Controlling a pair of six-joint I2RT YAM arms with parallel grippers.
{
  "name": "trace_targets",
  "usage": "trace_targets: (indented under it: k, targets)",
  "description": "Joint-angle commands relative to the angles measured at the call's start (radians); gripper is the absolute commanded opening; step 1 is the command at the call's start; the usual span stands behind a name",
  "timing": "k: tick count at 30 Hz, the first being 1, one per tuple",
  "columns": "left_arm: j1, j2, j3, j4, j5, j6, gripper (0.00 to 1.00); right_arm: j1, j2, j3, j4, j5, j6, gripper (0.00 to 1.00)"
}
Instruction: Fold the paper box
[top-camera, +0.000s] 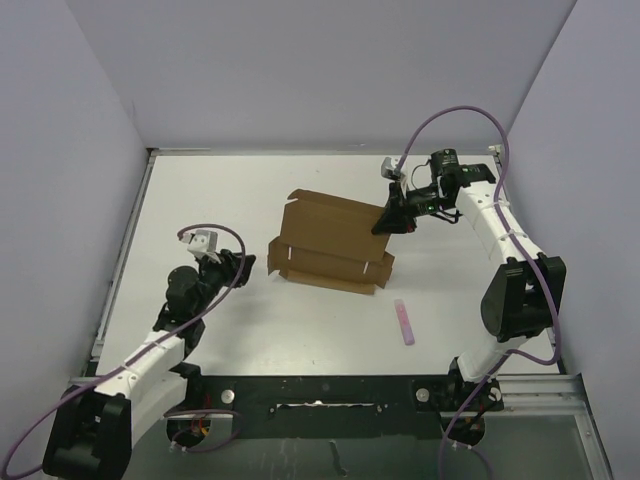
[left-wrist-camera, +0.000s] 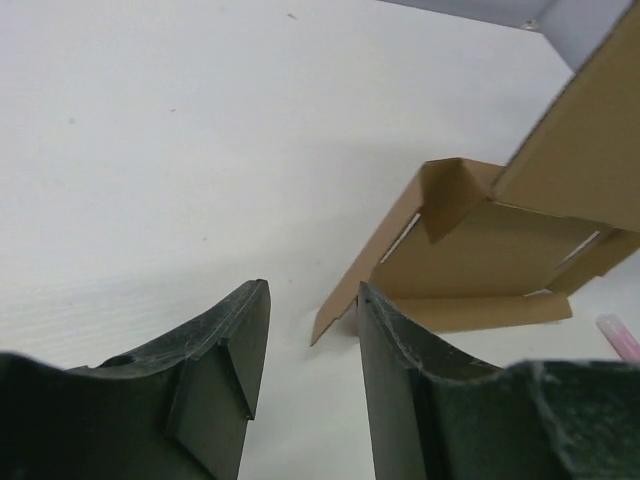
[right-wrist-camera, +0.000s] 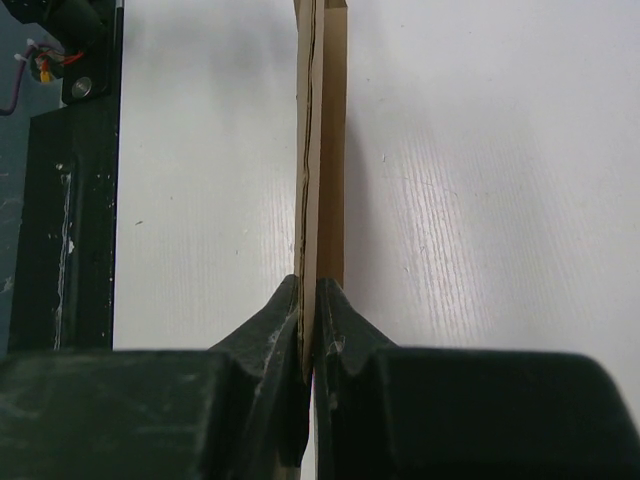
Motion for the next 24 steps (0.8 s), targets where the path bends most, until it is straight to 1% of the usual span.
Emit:
trace_targets:
  k: [1,4,6,9,12,13,16,22,24]
  targets:
    - [0.034,0.077,0.081,-0.011,-0.052,0.04,0.38,0.005,-0.043,0.005,-0.013,-0.008,-0.022,0.0]
    - [0.035,0.235,0.123,0.111,0.058,0.116,0.38,0.008,-0.041,0.006,-0.016,-0.007,-0.022,0.0]
    - [0.035,0.344,0.153,0.183,0.135,0.148,0.39,0.008,-0.042,0.005,-0.017,-0.008,-0.023,0.0]
    - [0.033,0.479,0.172,0.333,0.259,0.175,0.39,0.006,-0.04,0.003,-0.018,-0.012,-0.024,0.0]
    - [0.031,0.552,0.143,0.507,0.354,0.175,0.39,0.007,-0.04,0.004,-0.02,-0.011,-0.026,0.0]
    - [0.032,0.563,0.134,0.539,0.376,0.174,0.39,0.008,-0.038,0.004,-0.02,-0.011,-0.027,0.0]
    - [0.016,0.576,0.111,0.576,0.43,0.21,0.42,0.011,-0.034,0.003,-0.019,-0.01,-0.03,0.0]
    - [-0.012,0.608,0.113,0.576,0.44,0.236,0.44,0.021,-0.028,0.002,-0.029,-0.007,-0.039,0.0]
    - [-0.015,0.609,0.112,0.57,0.436,0.245,0.47,0.02,-0.03,0.0,-0.029,-0.008,-0.041,0.0]
